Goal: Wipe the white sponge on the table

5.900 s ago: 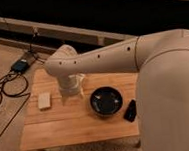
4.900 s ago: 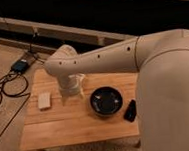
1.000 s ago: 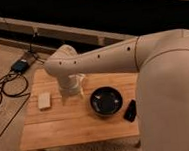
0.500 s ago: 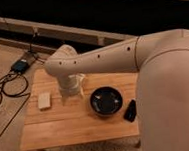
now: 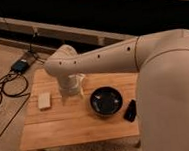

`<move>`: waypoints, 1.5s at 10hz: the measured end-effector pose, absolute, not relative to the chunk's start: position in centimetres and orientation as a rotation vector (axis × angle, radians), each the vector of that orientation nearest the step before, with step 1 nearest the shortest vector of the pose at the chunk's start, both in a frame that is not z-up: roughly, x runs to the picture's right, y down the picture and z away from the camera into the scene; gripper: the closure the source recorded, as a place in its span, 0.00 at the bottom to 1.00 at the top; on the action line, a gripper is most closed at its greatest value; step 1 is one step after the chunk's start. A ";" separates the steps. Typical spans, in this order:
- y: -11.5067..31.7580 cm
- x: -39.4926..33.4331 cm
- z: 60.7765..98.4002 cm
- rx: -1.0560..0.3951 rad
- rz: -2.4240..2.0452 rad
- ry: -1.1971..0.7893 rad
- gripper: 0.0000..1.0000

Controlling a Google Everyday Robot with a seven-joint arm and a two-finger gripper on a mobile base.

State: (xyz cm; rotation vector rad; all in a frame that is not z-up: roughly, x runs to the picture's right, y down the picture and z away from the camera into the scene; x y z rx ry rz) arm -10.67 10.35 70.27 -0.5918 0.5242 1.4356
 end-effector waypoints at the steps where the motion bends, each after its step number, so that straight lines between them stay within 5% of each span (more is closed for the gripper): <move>1: 10.4 -10.7 70.3 -0.592 1.435 0.524 0.35; 15: 11.9 -23.4 80.7 -0.610 0.854 0.247 0.35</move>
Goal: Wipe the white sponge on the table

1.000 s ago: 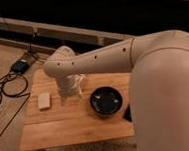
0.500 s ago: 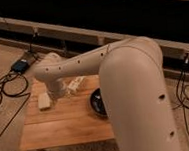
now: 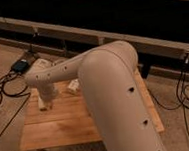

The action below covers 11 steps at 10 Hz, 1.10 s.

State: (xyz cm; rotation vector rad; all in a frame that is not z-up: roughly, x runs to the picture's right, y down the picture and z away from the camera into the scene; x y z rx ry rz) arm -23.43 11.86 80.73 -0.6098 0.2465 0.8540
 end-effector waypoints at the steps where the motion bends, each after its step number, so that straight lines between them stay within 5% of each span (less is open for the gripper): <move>1: 12.2 -24.5 81.2 -0.609 0.812 0.217 0.35; 11: 12.8 -31.2 86.8 -0.552 0.553 0.037 0.35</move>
